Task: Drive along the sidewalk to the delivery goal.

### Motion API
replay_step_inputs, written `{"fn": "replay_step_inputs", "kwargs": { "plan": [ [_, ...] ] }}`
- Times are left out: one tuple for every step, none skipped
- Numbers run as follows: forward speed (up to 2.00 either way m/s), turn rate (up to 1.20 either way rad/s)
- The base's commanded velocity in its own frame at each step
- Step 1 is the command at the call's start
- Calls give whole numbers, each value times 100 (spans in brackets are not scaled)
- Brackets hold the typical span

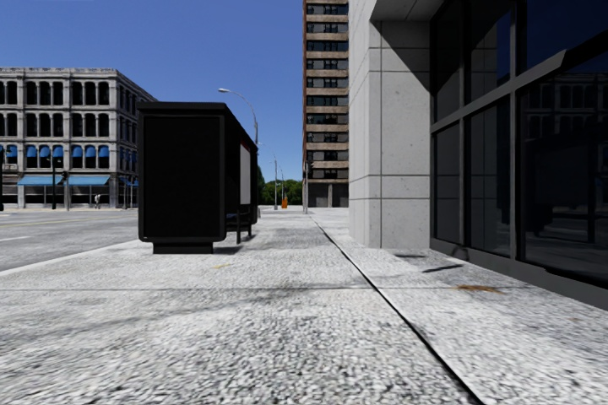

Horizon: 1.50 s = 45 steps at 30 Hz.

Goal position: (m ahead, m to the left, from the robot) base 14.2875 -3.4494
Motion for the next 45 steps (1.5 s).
{"fn": "replay_step_inputs", "kwargs": {
  "plan": [
    [200, 0],
    [200, 0],
    [200, 0],
    [200, 0],
    [200, 0],
    [200, 0],
    [200, 0],
    [200, 0],
    [200, 0],
    [200, 0],
    [200, 0],
    [200, 0],
    [200, 0],
    [200, 0],
    [200, 0],
    [200, 0],
    [200, 0],
    [200, 0],
    [200, 0],
    [200, 0],
    [200, 0],
    [200, 0],
    [200, 0],
    [200, 0],
    [200, 0],
    [200, 0],
    [200, 0],
    [200, 0],
    [200, -28],
    [200, -31],
    [200, 0],
    [200, 0],
    [200, 0],
    [200, 0],
    [200, 0],
    [200, 0],
    [200, 0],
    [200, 0],
    [200, 0],
    [200, 0],
    [200, 0],
    [200, 0],
    [200, 0],
    [200, 0],
    [200, 0]
  ]
}}
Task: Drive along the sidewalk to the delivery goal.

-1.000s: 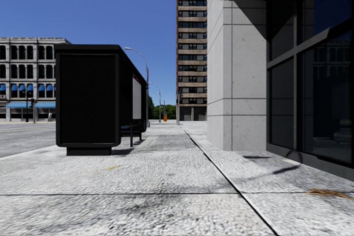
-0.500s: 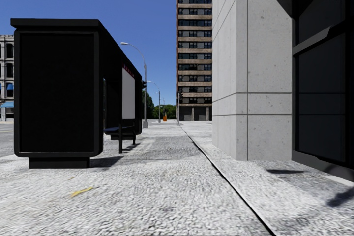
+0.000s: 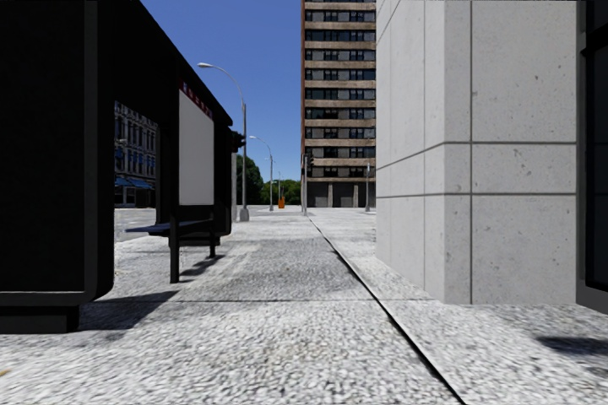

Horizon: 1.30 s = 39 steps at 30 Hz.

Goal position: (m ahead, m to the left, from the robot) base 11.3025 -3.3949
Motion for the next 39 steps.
{"fn": "replay_step_inputs", "kwargs": {
  "plan": [
    [200, 0],
    [200, 0],
    [200, 0],
    [200, 0],
    [200, 0],
    [200, 0],
    [200, 0],
    [200, -4],
    [200, -8],
    [200, -8],
    [200, -10],
    [200, -10],
    [200, -7],
    [200, -1],
    [200, -1],
    [200, 0],
    [200, 0],
    [200, 0],
    [200, 0],
    [200, 0],
    [200, 0],
    [200, 0],
    [200, 0],
    [200, 0],
    [200, 0],
    [200, 0],
    [200, 0],
    [200, 0],
    [200, 0],
    [200, 0],
    [200, 0],
    [200, 0],
    [200, 0],
    [200, 0],
    [200, 0],
    [200, 0],
    [200, -36],
    [200, -80],
    [200, -88]
  ]
}}
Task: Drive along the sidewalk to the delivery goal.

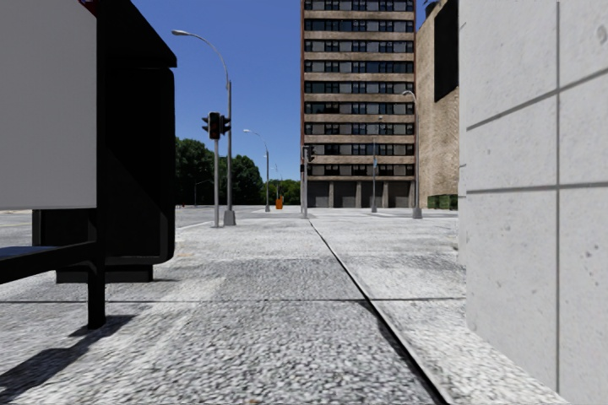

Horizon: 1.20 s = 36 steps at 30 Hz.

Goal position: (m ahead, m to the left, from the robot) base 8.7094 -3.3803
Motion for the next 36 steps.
{"fn": "replay_step_inputs", "kwargs": {
  "plan": [
    [200, -88],
    [200, -87],
    [200, -85],
    [200, -44],
    [200, -44],
    [200, 0],
    [200, 0],
    [200, 0],
    [200, 0],
    [200, 0],
    [200, 0],
    [200, 0],
    [200, 0],
    [200, 0],
    [200, 0],
    [200, 0],
    [200, 0],
    [200, 0],
    [200, 0],
    [200, 0],
    [200, 0],
    [200, 0],
    [200, 0],
    [200, 0],
    [200, 0],
    [200, 0],
    [200, 0],
    [200, 0],
    [200, 0],
    [200, 0],
    [200, 0],
    [200, 0],
    [200, 0],
    [200, 0],
    [200, 0],
    [200, 0]
  ]
}}
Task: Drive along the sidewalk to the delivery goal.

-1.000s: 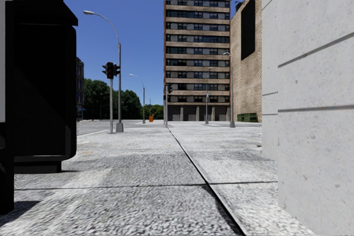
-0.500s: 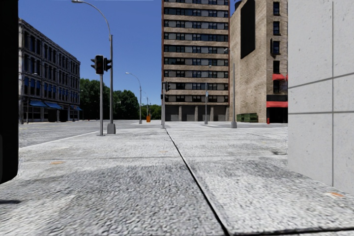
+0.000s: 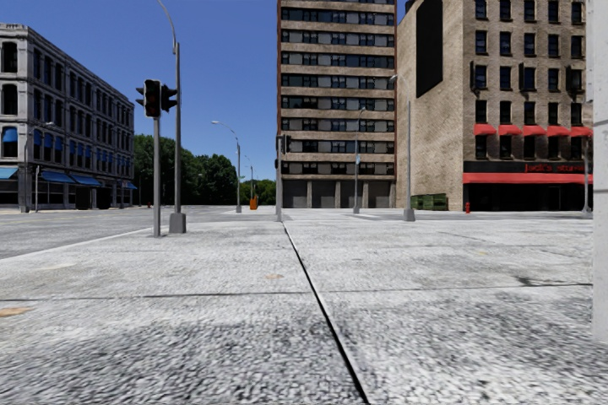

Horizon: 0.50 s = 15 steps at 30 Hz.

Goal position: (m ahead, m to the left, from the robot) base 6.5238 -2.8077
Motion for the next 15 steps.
{"fn": "replay_step_inputs", "kwargs": {
  "plan": [
    [200, 0],
    [200, 0],
    [200, 0],
    [200, 0],
    [200, 0],
    [200, 0],
    [200, 0],
    [198, 0],
    [171, 0],
    [155, 0],
    [150, 0],
    [150, 0],
    [149, 0],
    [149, 0],
    [149, -2]
  ]
}}
